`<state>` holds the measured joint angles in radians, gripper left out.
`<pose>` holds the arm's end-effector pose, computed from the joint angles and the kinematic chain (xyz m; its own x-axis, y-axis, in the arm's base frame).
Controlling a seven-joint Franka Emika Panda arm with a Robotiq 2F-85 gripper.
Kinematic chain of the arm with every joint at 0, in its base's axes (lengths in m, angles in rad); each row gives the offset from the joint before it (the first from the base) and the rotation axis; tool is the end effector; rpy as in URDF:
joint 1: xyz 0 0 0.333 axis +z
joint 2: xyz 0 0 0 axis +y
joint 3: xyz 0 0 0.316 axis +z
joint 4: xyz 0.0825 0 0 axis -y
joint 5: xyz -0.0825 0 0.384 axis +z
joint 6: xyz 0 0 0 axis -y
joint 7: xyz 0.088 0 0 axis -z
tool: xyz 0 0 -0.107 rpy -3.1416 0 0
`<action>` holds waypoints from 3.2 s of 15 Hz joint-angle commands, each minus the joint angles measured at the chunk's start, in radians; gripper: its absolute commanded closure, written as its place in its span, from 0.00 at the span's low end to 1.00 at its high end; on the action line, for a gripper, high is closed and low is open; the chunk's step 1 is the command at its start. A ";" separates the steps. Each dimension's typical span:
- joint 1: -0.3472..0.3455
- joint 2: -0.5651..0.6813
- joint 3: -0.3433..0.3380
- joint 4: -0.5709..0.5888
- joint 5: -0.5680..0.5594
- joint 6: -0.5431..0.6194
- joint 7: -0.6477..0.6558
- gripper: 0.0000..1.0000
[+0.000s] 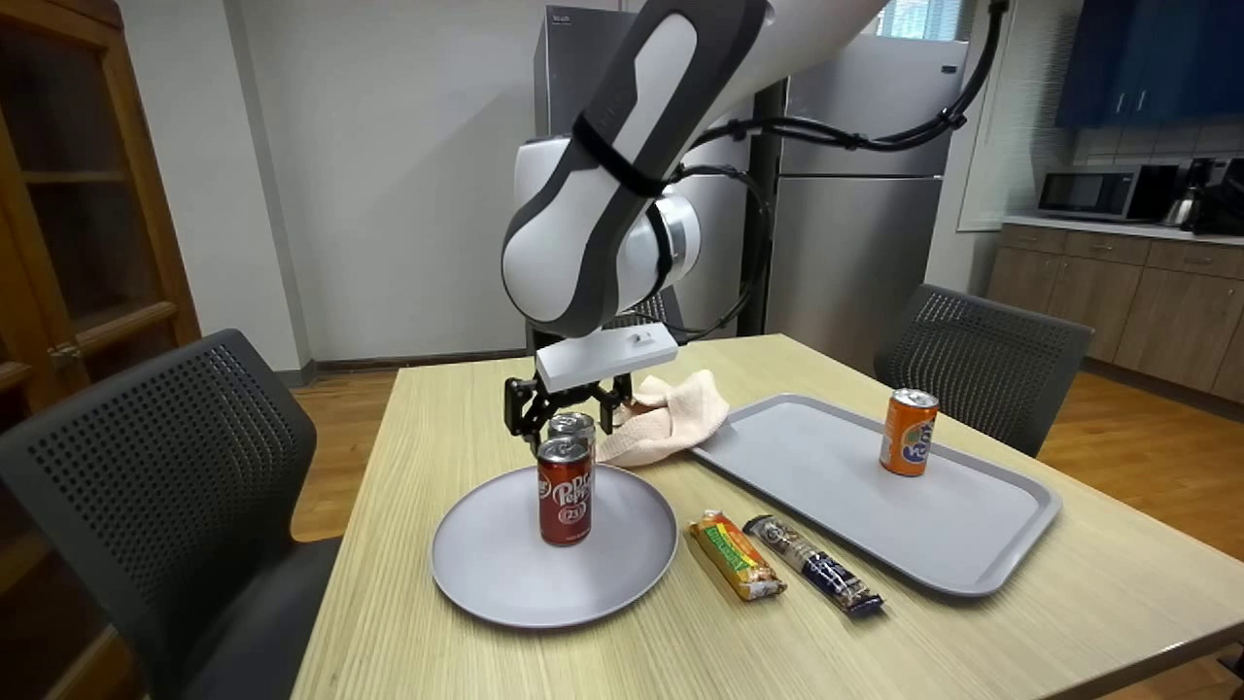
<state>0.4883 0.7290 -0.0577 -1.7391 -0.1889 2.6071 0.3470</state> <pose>0.6127 0.2899 0.1716 0.9510 0.2591 0.1688 0.2443 -0.9641 0.1037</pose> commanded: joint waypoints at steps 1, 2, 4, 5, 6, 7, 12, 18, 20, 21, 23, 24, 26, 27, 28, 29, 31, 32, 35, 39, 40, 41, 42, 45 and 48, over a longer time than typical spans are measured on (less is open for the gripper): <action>-0.027 -0.009 0.031 0.014 0.017 -0.043 0.003 0.00; -0.029 -0.009 0.033 0.013 0.019 -0.044 0.002 0.00; -0.030 -0.010 0.034 0.013 0.020 -0.045 0.002 0.00; -0.030 -0.010 0.034 0.012 0.020 -0.046 0.002 0.00; -0.030 -0.011 0.034 0.012 0.020 -0.047 0.002 0.00; -0.030 -0.011 0.035 0.011 0.020 -0.048 0.002 0.00; -0.029 -0.012 0.035 0.011 0.019 -0.054 0.003 0.42; -0.028 -0.019 0.034 0.007 0.017 -0.046 0.004 0.61; -0.028 -0.029 0.032 0.003 0.015 -0.037 0.007 0.61; -0.027 -0.037 0.030 -0.002 0.014 -0.028 0.009 0.61; -0.028 -0.053 0.028 -0.012 0.013 -0.014 0.011 0.61; -0.030 -0.062 0.028 -0.016 0.013 -0.010 0.011 0.61; -0.035 -0.084 0.026 -0.030 0.011 0.002 0.013 0.61; -0.037 -0.093 0.025 -0.036 0.010 0.006 0.014 0.61; -0.042 -0.106 0.025 -0.047 0.010 0.013 0.013 0.61; -0.049 -0.118 0.025 -0.058 0.011 0.019 0.013 0.61; -0.061 -0.141 0.024 -0.078 0.012 0.032 0.011 0.61; -0.070 -0.154 0.024 -0.092 0.014 0.041 0.008 0.61; -0.100 -0.194 0.025 -0.139 0.020 0.067 0.001 0.61; -0.147 -0.249 0.024 -0.211 0.029 0.100 -0.009 0.61; -0.162 -0.265 0.026 -0.231 0.035 0.109 -0.014 0.61; -0.175 -0.279 0.027 -0.251 0.040 0.118 -0.017 0.61; -0.186 -0.292 0.026 -0.266 0.043 0.123 -0.019 0.61; -0.223 -0.328 0.026 -0.313 0.057 0.129 -0.032 0.61; -0.259 -0.358 0.024 -0.351 0.071 0.126 -0.041 0.61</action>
<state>0.2714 0.4442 -0.0496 -2.0171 -0.1470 2.7203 0.3402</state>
